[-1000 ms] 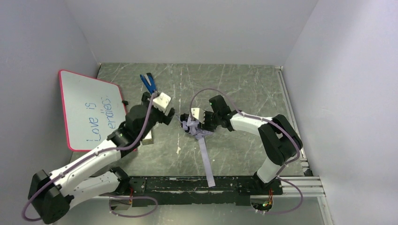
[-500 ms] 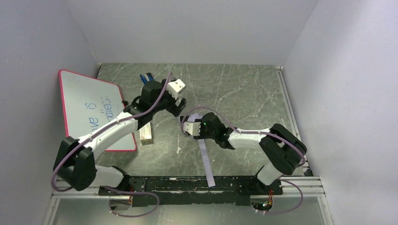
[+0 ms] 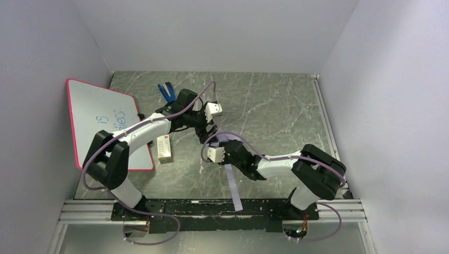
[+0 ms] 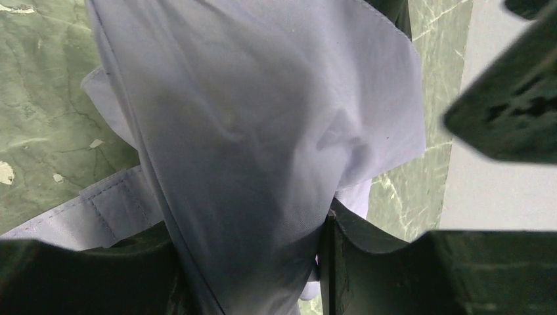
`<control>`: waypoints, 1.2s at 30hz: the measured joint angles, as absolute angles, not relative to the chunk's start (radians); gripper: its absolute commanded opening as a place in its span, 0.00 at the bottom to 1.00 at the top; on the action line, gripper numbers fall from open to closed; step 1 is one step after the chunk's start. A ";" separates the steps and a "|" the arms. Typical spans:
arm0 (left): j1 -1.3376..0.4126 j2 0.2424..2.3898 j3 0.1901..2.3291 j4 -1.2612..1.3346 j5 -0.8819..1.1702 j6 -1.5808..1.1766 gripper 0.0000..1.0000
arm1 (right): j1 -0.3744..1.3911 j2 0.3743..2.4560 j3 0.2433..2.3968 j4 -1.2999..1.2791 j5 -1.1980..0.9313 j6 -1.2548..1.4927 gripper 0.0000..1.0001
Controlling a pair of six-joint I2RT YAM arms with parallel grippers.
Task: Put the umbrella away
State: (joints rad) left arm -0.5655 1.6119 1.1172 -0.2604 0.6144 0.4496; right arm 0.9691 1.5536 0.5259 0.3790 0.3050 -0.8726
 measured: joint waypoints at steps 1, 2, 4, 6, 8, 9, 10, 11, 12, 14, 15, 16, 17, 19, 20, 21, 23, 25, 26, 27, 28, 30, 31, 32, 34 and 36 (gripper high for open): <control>-0.566 1.621 1.119 -0.276 0.642 0.453 0.97 | 0.971 1.554 0.526 0.379 0.308 -0.872 0.00; -0.566 1.628 1.119 -0.292 0.667 0.456 0.97 | 0.972 1.554 0.525 0.379 0.311 -0.872 0.00; -0.573 1.641 1.119 -0.323 0.710 0.468 0.97 | 0.973 1.554 0.525 0.379 0.312 -0.872 0.00; -0.580 1.656 1.119 -0.352 0.729 0.487 0.97 | 0.975 1.554 0.525 0.378 0.315 -0.872 0.00; -0.591 1.673 1.119 -0.366 0.731 0.499 0.97 | 0.977 1.554 0.524 0.373 0.317 -0.879 0.00; -0.595 1.684 1.122 -0.369 0.731 0.502 0.97 | 0.981 1.554 0.523 0.370 0.321 -0.884 0.00; -0.601 1.697 1.128 -0.373 0.730 0.508 0.97 | 0.983 1.554 0.523 0.368 0.323 -0.888 0.00; -0.607 1.713 1.139 -0.376 0.728 0.515 0.97 | 0.985 1.554 0.523 0.365 0.326 -0.893 0.00; -0.611 1.730 1.148 -0.382 0.725 0.519 0.97 | 0.985 1.554 0.522 0.363 0.326 -0.896 0.00; -0.614 1.768 1.172 -0.400 0.718 0.525 0.97 | 0.986 1.554 0.521 0.361 0.328 -0.898 0.00; -0.616 1.786 1.185 -0.407 0.708 0.532 0.97 | 0.986 1.554 0.521 0.361 0.328 -0.897 0.00; -0.619 1.814 1.200 -0.419 0.696 0.542 0.97 | 0.986 1.554 0.521 0.362 0.329 -0.893 0.00; -0.622 1.834 1.208 -0.426 0.687 0.547 0.97 | 0.986 1.554 0.521 0.363 0.330 -0.886 0.00; -0.630 1.879 1.217 -0.454 0.676 0.570 0.97 | 0.985 1.554 0.521 0.363 0.329 -0.873 0.00; -0.632 1.888 1.217 -0.459 0.676 0.577 0.97 | 0.985 1.554 0.521 0.361 0.328 -0.870 0.00; -0.632 1.896 1.217 -0.463 0.677 0.587 0.96 | 0.985 1.554 0.521 0.361 0.328 -0.867 0.00; -0.634 1.898 1.221 -0.467 0.675 0.597 0.92 | 0.985 1.554 0.521 0.360 0.329 -0.865 0.00; -0.640 1.901 1.222 -0.472 0.668 0.613 0.83 | 0.985 1.554 0.521 0.357 0.329 -0.860 0.00; -0.643 1.903 1.222 -0.472 0.662 0.621 0.77 | 0.985 1.554 0.521 0.355 0.330 -0.857 0.00; -0.645 1.905 1.223 -0.474 0.656 0.632 0.72 | 0.985 1.554 0.520 0.354 0.331 -0.853 0.00; -0.647 1.907 1.224 -0.476 0.652 0.638 0.69 | 0.985 1.553 0.519 0.353 0.332 -0.850 0.00; -0.651 1.914 1.233 -0.482 0.646 0.654 0.60 | 0.984 1.551 0.517 0.354 0.334 -0.841 0.00; -0.654 1.920 1.240 -0.485 0.644 0.660 0.56 | 0.983 1.549 0.514 0.353 0.334 -0.838 0.00; -0.657 1.926 1.248 -0.487 0.633 0.656 0.51 | 0.984 1.547 0.513 0.354 0.334 -0.843 0.00; -0.675 1.942 1.261 -0.495 0.609 0.656 0.43 | 0.985 1.547 0.515 0.349 0.335 -0.849 0.00; -0.684 1.941 1.268 -0.505 0.590 0.657 0.33 | 0.986 1.545 0.515 0.346 0.338 -0.850 0.05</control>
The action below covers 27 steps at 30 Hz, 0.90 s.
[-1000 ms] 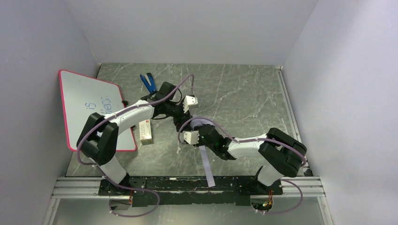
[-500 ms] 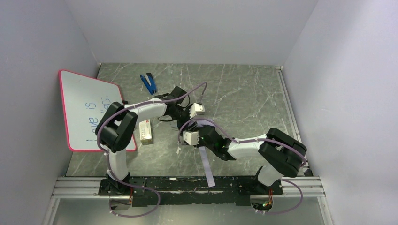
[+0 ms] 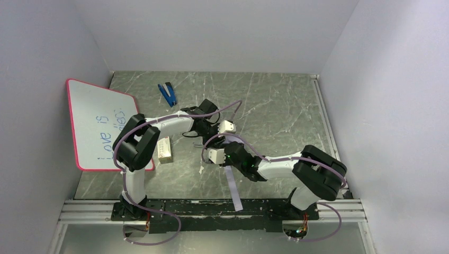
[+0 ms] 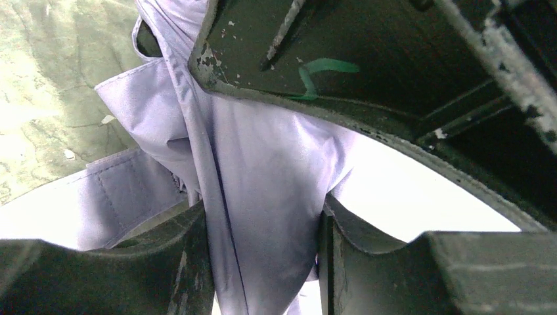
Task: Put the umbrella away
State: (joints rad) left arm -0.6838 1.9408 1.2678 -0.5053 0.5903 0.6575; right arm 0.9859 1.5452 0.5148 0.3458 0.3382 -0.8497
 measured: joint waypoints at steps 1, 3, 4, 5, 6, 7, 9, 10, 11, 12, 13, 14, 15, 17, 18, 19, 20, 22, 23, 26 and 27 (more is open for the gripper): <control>-0.686 1.940 1.269 -0.508 0.586 0.660 0.28 | 0.986 1.545 0.515 0.345 0.339 -0.850 0.09; -0.689 1.938 1.269 -0.512 0.582 0.669 0.17 | 0.987 1.544 0.515 0.342 0.340 -0.850 0.18; -0.691 1.936 1.269 -0.514 0.581 0.672 0.12 | 0.987 1.541 0.515 0.339 0.340 -0.851 0.24; -0.693 1.933 1.270 -0.517 0.580 0.672 0.06 | 0.987 1.537 0.515 0.335 0.340 -0.850 0.32; -0.699 1.931 1.270 -0.518 0.569 0.670 0.05 | 0.987 1.526 0.514 0.324 0.337 -0.846 0.38; -0.701 1.931 1.270 -0.518 0.567 0.666 0.05 | 0.987 1.516 0.514 0.311 0.332 -0.841 0.43; -0.704 1.930 1.271 -0.518 0.566 0.666 0.05 | 0.987 1.486 0.514 0.277 0.319 -0.829 0.51; -0.707 1.930 1.271 -0.517 0.564 0.666 0.05 | 0.987 1.469 0.514 0.257 0.311 -0.822 0.53; -0.710 1.930 1.271 -0.516 0.562 0.666 0.05 | 0.987 1.450 0.514 0.235 0.302 -0.814 0.54; -0.714 1.930 1.271 -0.513 0.559 0.666 0.05 | 0.987 1.431 0.514 0.216 0.294 -0.806 0.55; -0.716 1.930 1.271 -0.511 0.557 0.666 0.05 | 0.987 1.402 0.514 0.191 0.278 -0.794 0.55; -0.719 1.930 1.270 -0.508 0.554 0.665 0.05 | 0.987 1.380 0.514 0.173 0.267 -0.782 0.55; -0.722 1.930 1.270 -0.505 0.550 0.662 0.05 | 0.988 1.350 0.514 0.151 0.248 -0.768 0.55; -0.726 1.930 1.270 -0.496 0.544 0.655 0.05 | 0.993 1.290 0.514 0.114 0.209 -0.736 0.55; -0.727 1.930 1.269 -0.493 0.543 0.653 0.05 | 0.998 1.255 0.514 0.094 0.187 -0.715 0.55; -0.728 1.930 1.269 -0.489 0.540 0.648 0.05 | 1.002 1.217 0.514 0.075 0.167 -0.693 0.55; -0.730 1.930 1.269 -0.486 0.536 0.646 0.05 | 1.004 1.176 0.513 0.059 0.147 -0.669 0.55; -0.733 1.928 1.266 -0.477 0.529 0.640 0.05 | 1.006 1.088 0.507 0.039 0.117 -0.619 0.55; -0.735 1.925 1.262 -0.473 0.524 0.638 0.05 | 1.007 1.028 0.499 0.033 0.104 -0.581 0.55; -0.741 1.909 1.237 -0.443 0.504 0.635 0.05 | 1.007 0.854 0.478 0.027 0.091 -0.471 0.55; -0.744 1.900 1.224 -0.429 0.496 0.635 0.05 | 1.007 0.794 0.471 0.028 0.093 -0.427 0.56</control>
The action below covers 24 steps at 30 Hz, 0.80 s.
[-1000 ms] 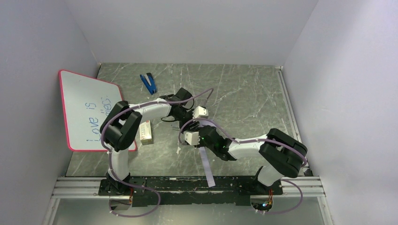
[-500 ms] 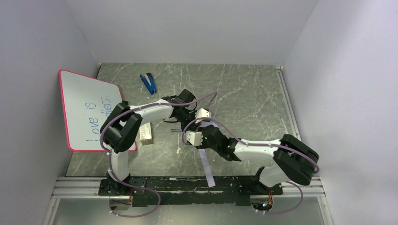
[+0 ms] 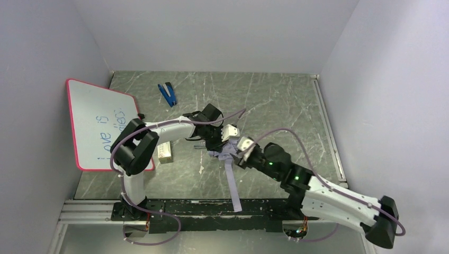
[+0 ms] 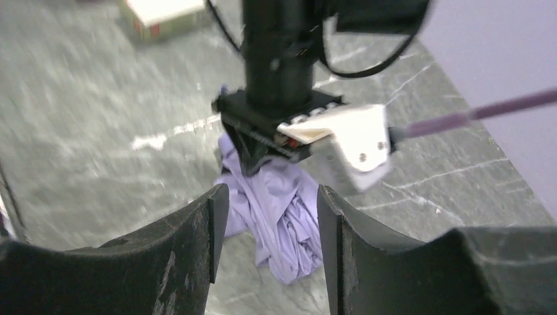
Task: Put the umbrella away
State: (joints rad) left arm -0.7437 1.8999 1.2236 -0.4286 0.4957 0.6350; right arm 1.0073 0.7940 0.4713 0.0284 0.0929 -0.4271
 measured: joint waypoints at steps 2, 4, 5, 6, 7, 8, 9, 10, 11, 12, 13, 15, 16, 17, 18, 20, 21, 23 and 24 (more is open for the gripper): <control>-0.749 1.882 1.198 -0.398 0.479 0.635 0.05 | 1.007 0.693 0.461 0.033 0.106 -0.342 0.57; -0.755 1.864 1.169 -0.365 0.460 0.635 0.05 | 1.007 0.595 0.450 0.040 0.150 -0.228 0.57; -0.758 1.855 1.156 -0.349 0.449 0.635 0.05 | 1.007 0.553 0.449 0.041 0.184 -0.159 0.55; -0.762 1.847 1.144 -0.335 0.439 0.636 0.05 | 1.007 0.518 0.449 0.041 0.221 -0.087 0.55; -0.768 1.837 1.128 -0.316 0.424 0.636 0.05 | 1.007 0.490 0.450 0.037 0.265 -0.014 0.54; -0.776 1.827 1.113 -0.298 0.408 0.636 0.05 | 1.007 0.474 0.452 0.029 0.299 0.046 0.55; -0.786 1.817 1.098 -0.280 0.390 0.637 0.05 | 1.007 0.466 0.461 0.007 0.339 0.117 0.55; -0.795 1.809 1.086 -0.265 0.372 0.639 0.05 | 1.007 0.469 0.476 -0.025 0.374 0.185 0.56; -0.808 1.801 1.073 -0.247 0.345 0.641 0.05 | 1.007 0.478 0.490 -0.052 0.396 0.237 0.56; -0.821 1.792 1.059 -0.228 0.317 0.643 0.05 | 1.007 0.500 0.515 -0.099 0.424 0.301 0.57; -0.836 1.785 1.045 -0.205 0.288 0.645 0.05 | 1.007 0.519 0.533 -0.125 0.439 0.343 0.58; -0.865 1.773 1.017 -0.159 0.230 0.651 0.05 | 1.007 0.576 0.584 -0.200 0.477 0.432 0.59; -0.879 1.768 1.002 -0.134 0.201 0.653 0.05 | 1.007 0.603 0.608 -0.235 0.492 0.466 0.59; -0.892 1.765 0.988 -0.109 0.172 0.657 0.05 | 1.007 0.634 0.638 -0.277 0.509 0.499 0.59; -0.905 1.761 0.975 -0.086 0.147 0.659 0.05 | 1.007 0.652 0.656 -0.302 0.521 0.519 0.59; -0.926 1.752 0.944 -0.033 0.095 0.659 0.05 | 1.007 0.678 0.693 -0.370 0.563 0.564 0.60; -0.934 1.747 0.927 -0.007 0.072 0.659 0.05 | 1.007 0.681 0.707 -0.399 0.586 0.581 0.61; -0.948 1.739 0.892 0.057 0.025 0.658 0.05 | 1.010 0.682 0.721 -0.442 0.607 0.600 0.63; -0.957 1.737 0.873 0.092 -0.001 0.658 0.05 | 1.009 0.686 0.728 -0.458 0.612 0.606 0.64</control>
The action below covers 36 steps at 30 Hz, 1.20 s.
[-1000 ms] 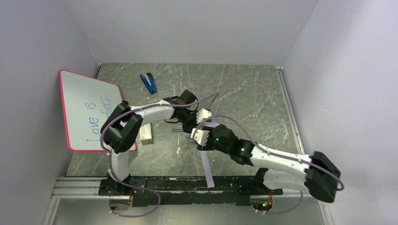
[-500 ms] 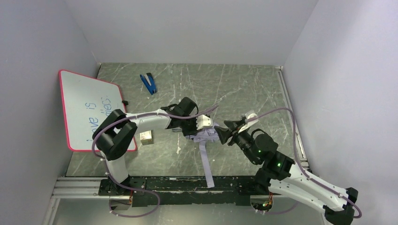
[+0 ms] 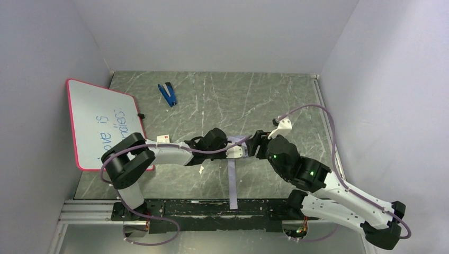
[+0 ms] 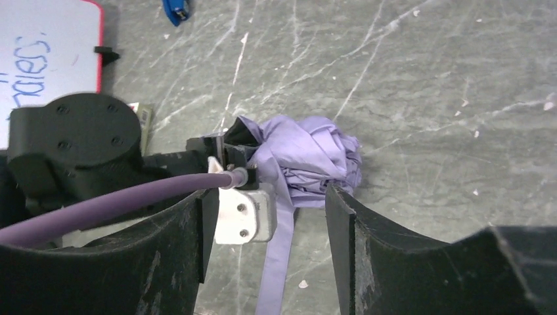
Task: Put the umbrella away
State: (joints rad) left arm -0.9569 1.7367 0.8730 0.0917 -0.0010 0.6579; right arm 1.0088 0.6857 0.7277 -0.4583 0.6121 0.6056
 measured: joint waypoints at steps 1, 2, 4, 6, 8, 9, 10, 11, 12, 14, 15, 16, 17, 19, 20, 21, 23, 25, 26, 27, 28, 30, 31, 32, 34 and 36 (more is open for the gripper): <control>-0.964 1.735 0.857 0.123 -0.024 0.658 0.05 | 1.003 0.695 0.737 -0.472 0.611 0.605 0.66; -0.972 1.734 0.842 0.154 -0.048 0.659 0.05 | 0.989 0.711 0.751 -0.485 0.600 0.600 0.68; -0.987 1.734 0.811 0.220 -0.106 0.659 0.05 | 0.934 0.756 0.785 -0.492 0.546 0.567 0.69; -0.991 1.734 0.777 0.286 -0.177 0.660 0.05 | 0.835 0.805 0.812 -0.487 0.435 0.525 0.70; -0.993 1.739 0.754 0.337 -0.244 0.663 0.05 | 0.701 0.847 0.831 -0.481 0.275 0.488 0.70; -0.993 1.743 0.746 0.355 -0.269 0.668 0.05 | 0.656 0.858 0.834 -0.477 0.217 0.475 0.70; -0.993 1.745 0.732 0.379 -0.283 0.690 0.05 | 0.596 0.867 0.838 -0.458 0.196 0.451 0.70; -1.002 1.743 0.716 0.402 -0.295 0.718 0.05 | 0.533 0.871 0.843 -0.436 0.183 0.432 0.71; -1.013 1.743 0.707 0.416 -0.309 0.736 0.05 | 0.488 0.873 0.847 -0.419 0.174 0.416 0.71; -1.026 1.743 0.699 0.428 -0.324 0.757 0.05 | 0.445 0.865 0.859 -0.387 0.130 0.368 0.71; -1.027 1.744 0.698 0.431 -0.326 0.764 0.05 | 0.444 0.851 0.861 -0.366 0.093 0.336 0.71; -1.028 1.744 0.698 0.431 -0.327 0.767 0.05 | 0.444 0.839 0.862 -0.359 0.072 0.317 0.71; -1.028 1.745 0.698 0.431 -0.327 0.771 0.05 | 0.445 0.823 0.862 -0.355 0.051 0.294 0.70; -1.029 1.750 0.698 0.438 -0.332 0.779 0.05 | 0.446 0.794 0.860 -0.348 0.051 0.267 0.69; -1.029 1.752 0.698 0.441 -0.335 0.782 0.05 | 0.445 0.780 0.855 -0.336 0.065 0.259 0.69; -1.030 1.755 0.698 0.446 -0.338 0.787 0.05 | 0.445 0.770 0.844 -0.320 0.087 0.255 0.69; -1.031 1.761 0.698 0.457 -0.345 0.797 0.05 | 0.445 0.770 0.818 -0.281 0.108 0.245 0.69; -1.031 1.770 0.698 0.472 -0.353 0.807 0.05 | 0.444 0.813 0.809 -0.247 0.099 0.230 0.69; -1.032 1.773 0.698 0.480 -0.358 0.813 0.05 | 0.444 0.860 0.809 -0.215 0.079 0.214 0.69; -1.033 1.777 0.697 0.489 -0.363 0.819 0.05 | 0.444 0.897 0.810 -0.188 0.060 0.199 0.70; -1.036 1.782 0.694 0.504 -0.370 0.827 0.05 | 0.444 0.950 0.810 -0.157 0.033 0.175 0.70; -1.042 1.792 0.684 0.540 -0.388 0.849 0.05 | 0.445 1.050 0.810 -0.100 -0.034 0.117 0.71; -1.047 1.798 0.677 0.561 -0.398 0.862 0.05 | 0.444 1.087 0.810 -0.074 -0.065 0.085 0.71; -1.053 1.806 0.668 0.590 -0.411 0.880 0.05 | 0.444 1.132 0.810 -0.039 -0.118 0.033 0.72; -1.067 1.827 0.645 0.662 -0.443 0.921 0.05 | 0.444 1.193 0.811 -0.002 -0.213 -0.065 0.72; -1.084 1.852 0.616 0.754 -0.475 0.972 0.05 | 0.442 1.250 0.831 -0.015 -0.352 -0.222 0.73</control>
State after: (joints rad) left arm -1.0840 1.8523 0.6155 0.7540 -0.4747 0.9718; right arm 0.4416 1.2503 0.8307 -0.0147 -0.3519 -0.2222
